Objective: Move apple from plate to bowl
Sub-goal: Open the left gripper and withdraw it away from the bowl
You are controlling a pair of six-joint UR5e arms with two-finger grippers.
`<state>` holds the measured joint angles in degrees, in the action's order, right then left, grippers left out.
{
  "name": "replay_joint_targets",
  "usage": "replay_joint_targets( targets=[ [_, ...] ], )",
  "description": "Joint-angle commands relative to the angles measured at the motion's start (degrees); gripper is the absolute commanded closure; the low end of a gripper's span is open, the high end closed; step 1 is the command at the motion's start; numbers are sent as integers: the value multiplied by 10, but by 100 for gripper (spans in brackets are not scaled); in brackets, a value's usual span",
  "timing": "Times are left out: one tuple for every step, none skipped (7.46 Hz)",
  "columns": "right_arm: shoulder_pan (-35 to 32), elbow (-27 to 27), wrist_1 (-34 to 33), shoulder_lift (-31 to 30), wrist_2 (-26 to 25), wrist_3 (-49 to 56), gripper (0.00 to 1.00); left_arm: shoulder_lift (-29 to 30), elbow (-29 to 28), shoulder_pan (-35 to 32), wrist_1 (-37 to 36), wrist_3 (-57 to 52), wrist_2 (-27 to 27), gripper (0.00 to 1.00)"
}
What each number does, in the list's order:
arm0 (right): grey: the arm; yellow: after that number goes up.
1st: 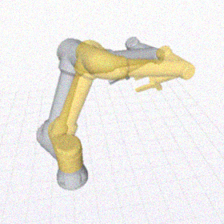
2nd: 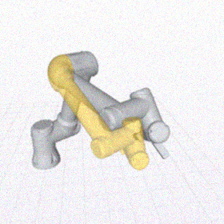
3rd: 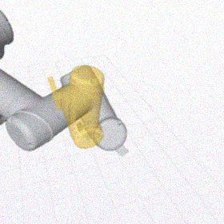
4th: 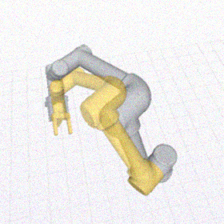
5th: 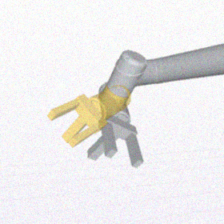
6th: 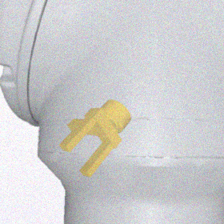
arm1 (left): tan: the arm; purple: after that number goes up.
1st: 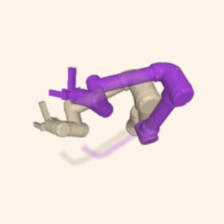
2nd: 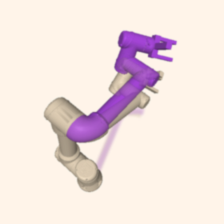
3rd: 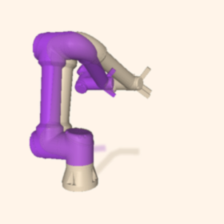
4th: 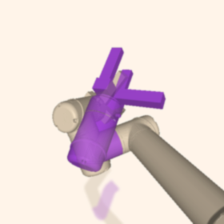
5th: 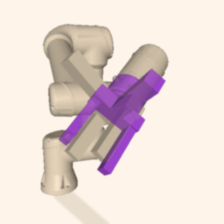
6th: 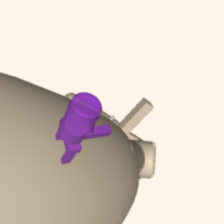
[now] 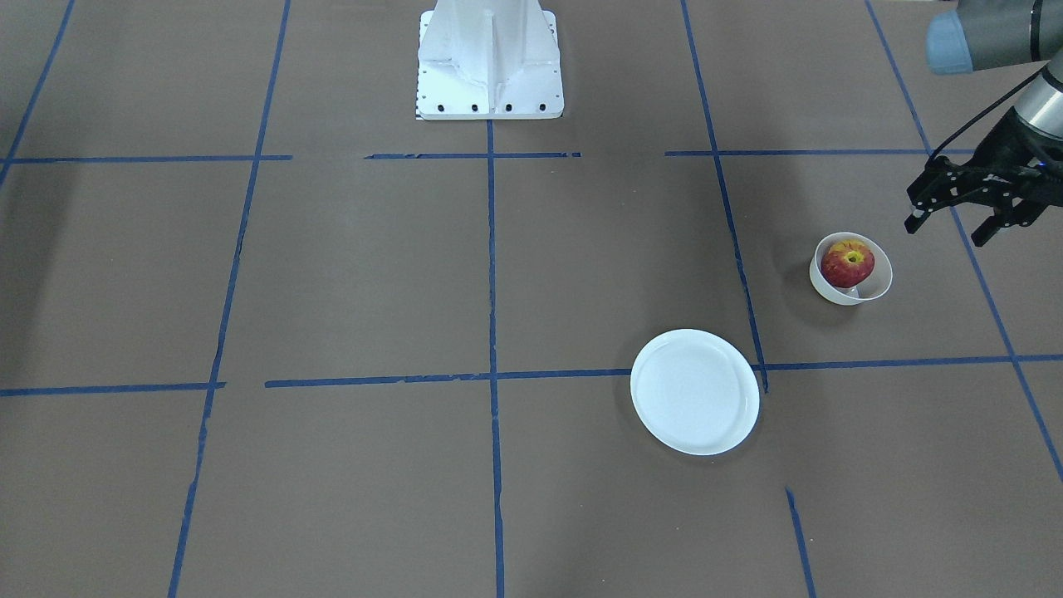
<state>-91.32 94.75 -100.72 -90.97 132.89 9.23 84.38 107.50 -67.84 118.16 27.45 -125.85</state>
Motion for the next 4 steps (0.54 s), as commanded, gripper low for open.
replay_joint_targets(
  targets=[
    [0, 0, 0, 0, 0, 0, 0, 9, -3, -66, -96, -168, 0, 0],
    [0, 0, 0, 0, 0, 0, 0, 37, -4, -114, -183, -242, 0, 0],
    [0, 0, 0, 0, 0, 0, 0, 49, -10, -153, -268, -271, -1, 0],
    [0, 0, 0, 0, 0, 0, 0, 50, -25, -186, -299, -275, -8, 0]
  ],
)
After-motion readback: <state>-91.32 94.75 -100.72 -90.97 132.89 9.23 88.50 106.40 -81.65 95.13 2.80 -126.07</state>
